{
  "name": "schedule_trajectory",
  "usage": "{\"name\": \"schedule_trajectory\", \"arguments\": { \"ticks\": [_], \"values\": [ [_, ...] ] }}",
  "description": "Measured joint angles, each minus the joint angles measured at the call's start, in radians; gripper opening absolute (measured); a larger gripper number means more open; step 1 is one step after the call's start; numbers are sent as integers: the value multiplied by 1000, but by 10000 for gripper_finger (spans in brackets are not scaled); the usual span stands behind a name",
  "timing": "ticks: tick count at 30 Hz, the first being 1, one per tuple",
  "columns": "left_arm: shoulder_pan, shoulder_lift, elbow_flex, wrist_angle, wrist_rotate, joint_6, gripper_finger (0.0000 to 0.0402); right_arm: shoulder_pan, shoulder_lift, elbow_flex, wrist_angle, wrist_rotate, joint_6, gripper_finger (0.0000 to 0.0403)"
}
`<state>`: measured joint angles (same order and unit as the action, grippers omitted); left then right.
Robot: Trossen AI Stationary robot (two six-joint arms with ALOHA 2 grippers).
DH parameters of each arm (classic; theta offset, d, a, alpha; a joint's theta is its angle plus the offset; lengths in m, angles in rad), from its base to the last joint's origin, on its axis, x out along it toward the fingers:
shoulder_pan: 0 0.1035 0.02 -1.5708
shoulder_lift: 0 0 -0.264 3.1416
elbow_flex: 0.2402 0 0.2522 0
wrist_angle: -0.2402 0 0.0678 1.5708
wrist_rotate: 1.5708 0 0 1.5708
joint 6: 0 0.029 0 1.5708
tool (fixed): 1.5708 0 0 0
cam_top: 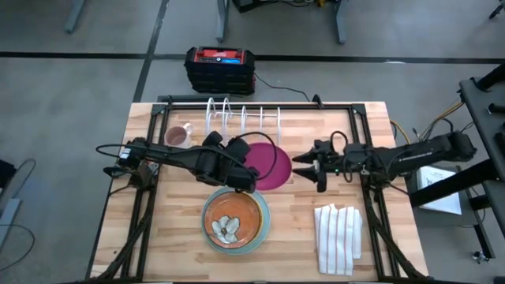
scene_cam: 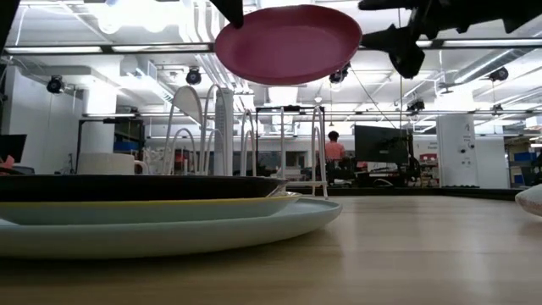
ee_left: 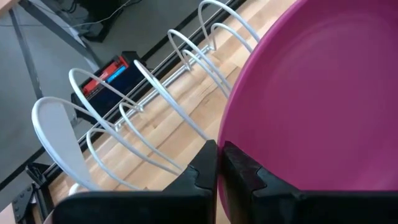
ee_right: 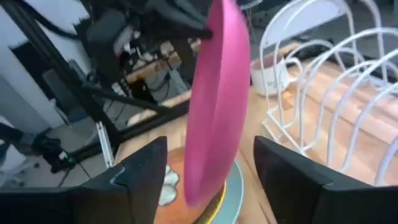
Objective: Sort dishes
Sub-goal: Put the pink plate into the dish rack
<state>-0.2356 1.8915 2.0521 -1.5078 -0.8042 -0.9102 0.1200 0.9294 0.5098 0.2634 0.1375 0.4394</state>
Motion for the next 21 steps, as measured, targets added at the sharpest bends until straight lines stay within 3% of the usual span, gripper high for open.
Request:
{"name": "schedule_trajectory", "arguments": {
  "ticks": [6,10,15,21],
  "values": [
    [-7,0,10,11,2,3,1,0,97,54,3,31,2,268],
    [-11,0,28,20,2,11,1,0,132,82,3,40,-47,255],
    [-30,0,72,45,1,62,4,0,132,107,3,48,-102,182],
    [-51,0,142,79,5,129,11,-4,125,116,-6,84,-133,45]
  ]
}}
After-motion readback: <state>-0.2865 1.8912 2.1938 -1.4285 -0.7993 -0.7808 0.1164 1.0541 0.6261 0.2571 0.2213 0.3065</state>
